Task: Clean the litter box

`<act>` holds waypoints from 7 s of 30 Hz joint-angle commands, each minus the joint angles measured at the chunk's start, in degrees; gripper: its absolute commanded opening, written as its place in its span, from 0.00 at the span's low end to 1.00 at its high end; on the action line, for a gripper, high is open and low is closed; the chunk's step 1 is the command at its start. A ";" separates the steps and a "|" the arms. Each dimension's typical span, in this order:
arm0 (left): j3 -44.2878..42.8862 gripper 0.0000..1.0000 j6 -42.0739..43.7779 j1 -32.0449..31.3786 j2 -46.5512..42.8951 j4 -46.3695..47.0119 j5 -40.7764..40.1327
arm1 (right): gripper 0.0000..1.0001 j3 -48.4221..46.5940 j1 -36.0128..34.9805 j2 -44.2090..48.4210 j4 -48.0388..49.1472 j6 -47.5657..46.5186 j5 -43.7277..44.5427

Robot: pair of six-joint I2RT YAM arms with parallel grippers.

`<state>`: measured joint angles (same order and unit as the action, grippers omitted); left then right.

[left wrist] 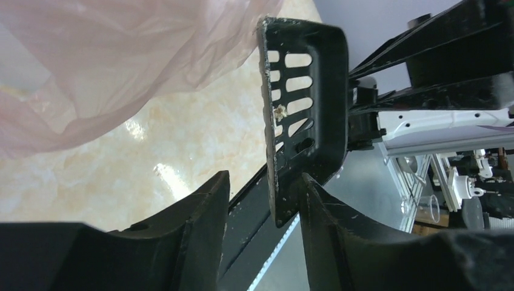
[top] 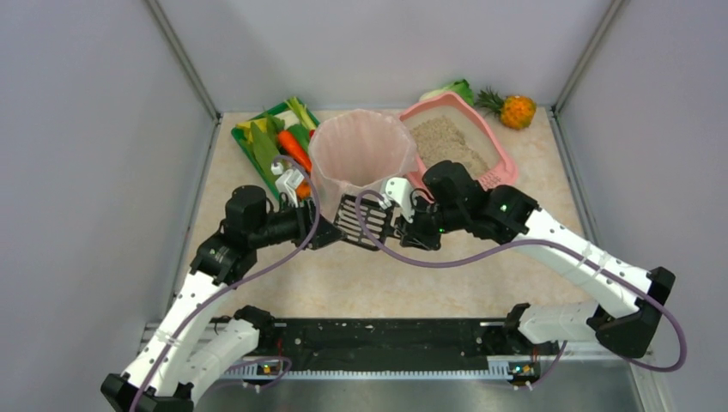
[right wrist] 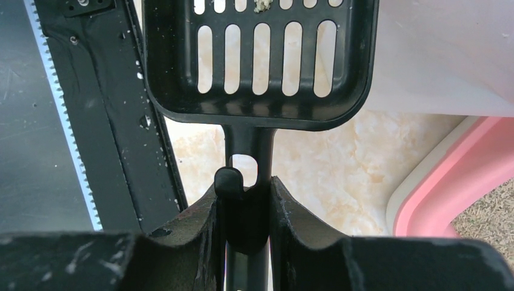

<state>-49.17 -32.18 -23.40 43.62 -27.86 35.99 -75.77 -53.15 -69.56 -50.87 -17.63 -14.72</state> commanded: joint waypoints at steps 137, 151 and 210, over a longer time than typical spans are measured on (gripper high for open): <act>-12.64 0.99 10.29 6.08 0.13 -0.31 -44.91 | 0.00 -48.67 45.73 -54.22 -21.48 12.34 17.02; -15.72 0.99 10.13 6.13 2.64 -1.48 -45.06 | 0.00 -61.68 45.86 -65.69 -18.70 11.01 21.20; -14.62 0.99 7.75 6.08 -1.78 -2.46 -47.02 | 0.00 -25.31 47.00 -49.91 41.25 2.21 -0.66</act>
<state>-64.07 -23.75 -17.26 42.59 -31.79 -11.22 -101.84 -6.57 -128.16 -20.27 -17.30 -12.32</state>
